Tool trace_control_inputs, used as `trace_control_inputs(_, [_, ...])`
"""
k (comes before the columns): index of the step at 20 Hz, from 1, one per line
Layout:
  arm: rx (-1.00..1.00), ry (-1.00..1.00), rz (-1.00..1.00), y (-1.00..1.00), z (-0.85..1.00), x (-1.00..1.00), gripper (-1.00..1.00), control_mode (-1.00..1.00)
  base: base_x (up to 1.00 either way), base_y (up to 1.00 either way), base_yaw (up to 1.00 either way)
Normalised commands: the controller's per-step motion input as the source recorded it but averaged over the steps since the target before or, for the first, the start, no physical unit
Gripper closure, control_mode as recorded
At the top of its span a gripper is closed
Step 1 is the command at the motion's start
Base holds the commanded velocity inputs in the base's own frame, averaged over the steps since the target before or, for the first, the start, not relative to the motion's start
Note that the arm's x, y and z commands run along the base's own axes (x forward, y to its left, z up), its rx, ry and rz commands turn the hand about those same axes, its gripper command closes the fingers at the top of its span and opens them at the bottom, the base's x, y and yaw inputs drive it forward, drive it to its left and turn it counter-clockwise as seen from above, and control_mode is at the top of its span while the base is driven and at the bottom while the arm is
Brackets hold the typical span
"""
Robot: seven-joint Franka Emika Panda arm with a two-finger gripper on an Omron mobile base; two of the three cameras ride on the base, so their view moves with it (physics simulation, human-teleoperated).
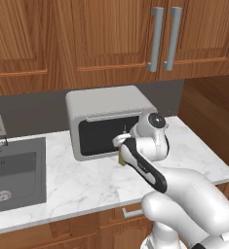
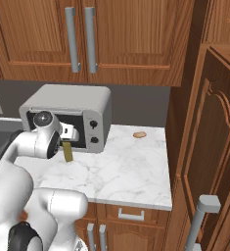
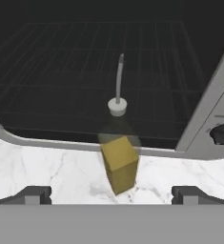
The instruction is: Pick the oil and vinegar bottle and oil and vinegar bottle from the counter and place them in the cabinet.
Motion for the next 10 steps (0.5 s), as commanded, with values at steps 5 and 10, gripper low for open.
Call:
trace_control_inputs(5, [-0.01,0.0,-0.01,0.01,-0.15,0.24,-1.0,-1.0,0.0,0.0,0.0])
trace_control_inputs(10, [-0.01,0.0,0.0,0.0,-0.17,0.2,-1.0,-1.0,0.0,0.0,0.0])
